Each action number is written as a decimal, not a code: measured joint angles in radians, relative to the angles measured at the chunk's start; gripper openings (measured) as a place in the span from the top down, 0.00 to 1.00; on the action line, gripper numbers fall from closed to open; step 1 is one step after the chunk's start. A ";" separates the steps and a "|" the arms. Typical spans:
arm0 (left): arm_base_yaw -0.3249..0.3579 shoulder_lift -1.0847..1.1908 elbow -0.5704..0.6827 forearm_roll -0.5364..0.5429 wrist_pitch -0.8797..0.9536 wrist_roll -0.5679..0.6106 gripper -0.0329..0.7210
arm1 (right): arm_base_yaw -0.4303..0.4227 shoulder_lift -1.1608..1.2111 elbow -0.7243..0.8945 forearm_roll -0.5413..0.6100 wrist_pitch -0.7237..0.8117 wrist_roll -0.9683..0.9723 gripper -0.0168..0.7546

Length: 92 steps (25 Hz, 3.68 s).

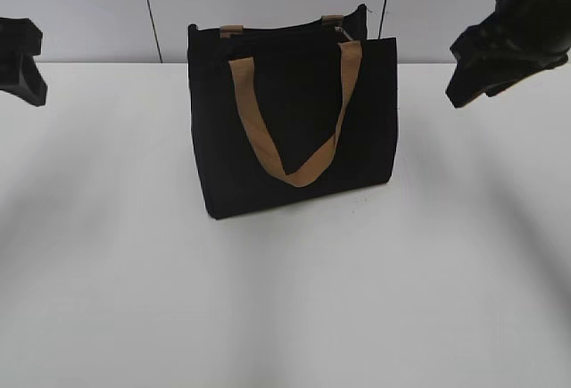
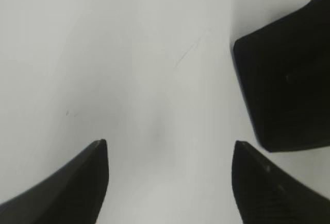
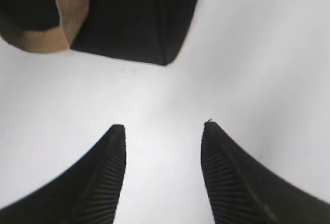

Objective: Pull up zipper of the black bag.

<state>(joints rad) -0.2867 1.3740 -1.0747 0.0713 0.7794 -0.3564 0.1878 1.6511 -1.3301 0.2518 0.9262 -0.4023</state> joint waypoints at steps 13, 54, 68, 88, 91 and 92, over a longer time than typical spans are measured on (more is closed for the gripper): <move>0.193 0.080 -0.045 -0.102 0.275 0.230 0.30 | -0.182 -0.035 -0.006 -0.067 0.280 0.220 0.51; 0.204 -1.336 0.503 -0.055 0.340 0.319 0.32 | -0.280 -1.503 0.830 -0.065 0.221 0.122 0.51; 0.204 -1.383 0.538 -0.059 0.290 0.331 0.32 | -0.280 -1.659 0.861 -0.061 0.175 0.119 0.51; 0.251 -1.383 0.539 -0.060 0.289 0.335 0.32 | -0.230 -1.659 0.861 -0.061 0.174 0.117 0.51; 0.251 -1.383 0.539 -0.060 0.289 0.335 0.32 | -0.227 -1.659 0.861 -0.061 0.174 0.117 0.51; 0.251 -1.383 0.539 -0.060 0.289 0.335 0.32 | -0.227 -1.659 0.861 -0.061 0.174 0.117 0.51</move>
<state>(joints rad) -0.0352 -0.0090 -0.5354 0.0109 1.0682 -0.0212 -0.0393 -0.0077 -0.4689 0.1910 1.0999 -0.2852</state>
